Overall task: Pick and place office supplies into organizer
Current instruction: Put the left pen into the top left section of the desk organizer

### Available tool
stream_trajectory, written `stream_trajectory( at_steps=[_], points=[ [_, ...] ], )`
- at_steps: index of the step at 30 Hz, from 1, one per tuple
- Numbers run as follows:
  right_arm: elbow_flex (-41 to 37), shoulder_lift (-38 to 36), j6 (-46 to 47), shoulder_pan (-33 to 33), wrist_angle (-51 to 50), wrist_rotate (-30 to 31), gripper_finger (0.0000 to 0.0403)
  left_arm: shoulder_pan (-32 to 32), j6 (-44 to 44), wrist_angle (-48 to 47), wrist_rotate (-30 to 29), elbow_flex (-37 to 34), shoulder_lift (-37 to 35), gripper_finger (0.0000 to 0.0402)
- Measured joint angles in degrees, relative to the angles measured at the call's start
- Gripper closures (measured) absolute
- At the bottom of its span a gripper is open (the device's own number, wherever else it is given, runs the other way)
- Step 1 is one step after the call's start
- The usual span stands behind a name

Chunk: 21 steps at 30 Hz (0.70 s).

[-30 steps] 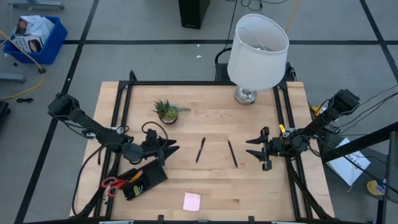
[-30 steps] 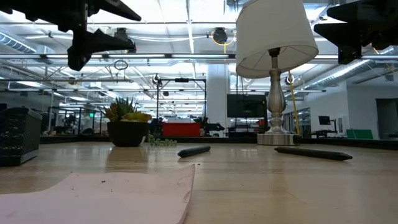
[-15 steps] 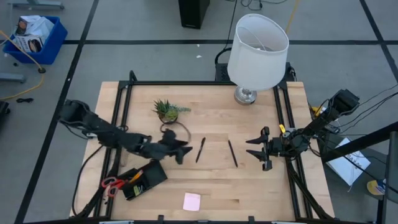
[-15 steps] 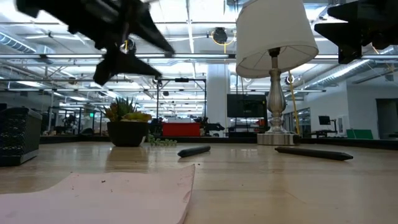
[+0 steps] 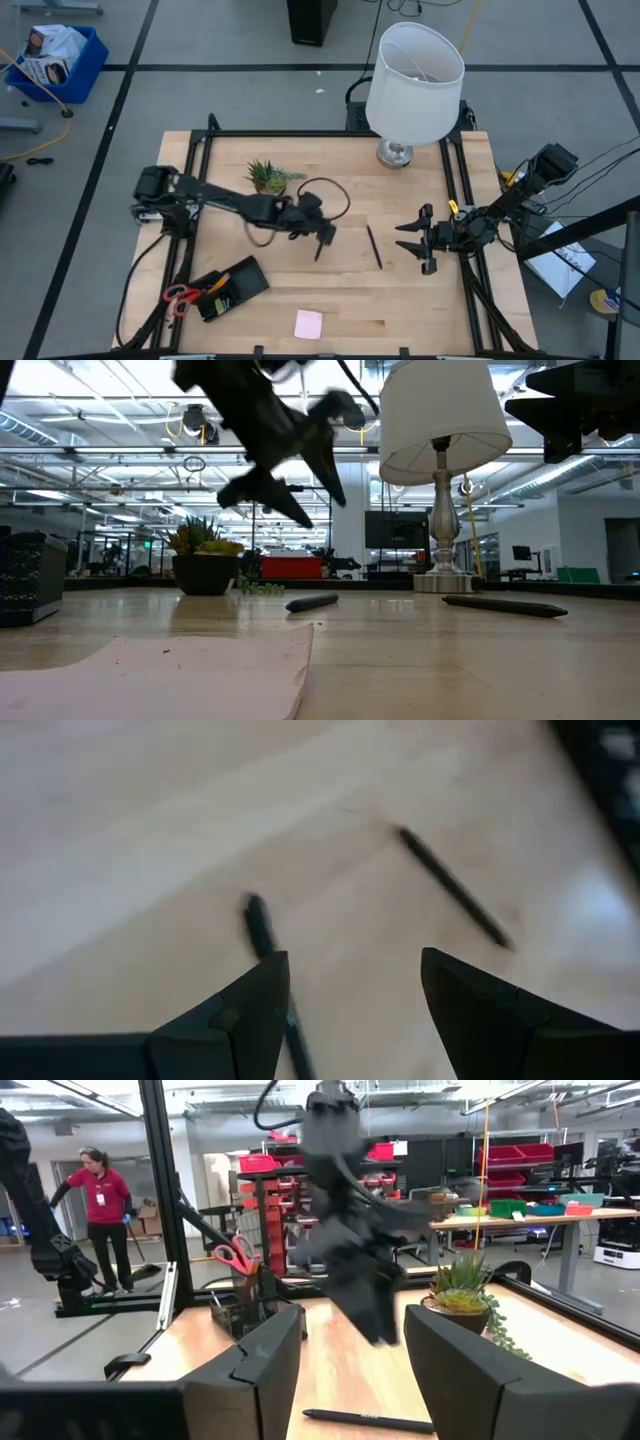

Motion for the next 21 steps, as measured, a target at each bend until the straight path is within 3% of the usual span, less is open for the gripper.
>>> stream_trajectory(
  at_steps=[9,15,21],
  points=[
    [0.00,0.04,-0.02,0.00,-0.04,-0.01,0.0228,4.82,-3.04,-22.69,8.69,16.27,11.93,0.0170],
    [0.00,0.04,0.00,0.00,-0.01,0.00,0.0230,5.58,1.06,-26.38,9.17,24.04,18.17,0.0170],
    [0.00,0.02,0.00,0.00,0.01,-0.01,0.0227,5.42,1.00,-28.67,8.82,24.33,19.78,0.0170]
  ],
)
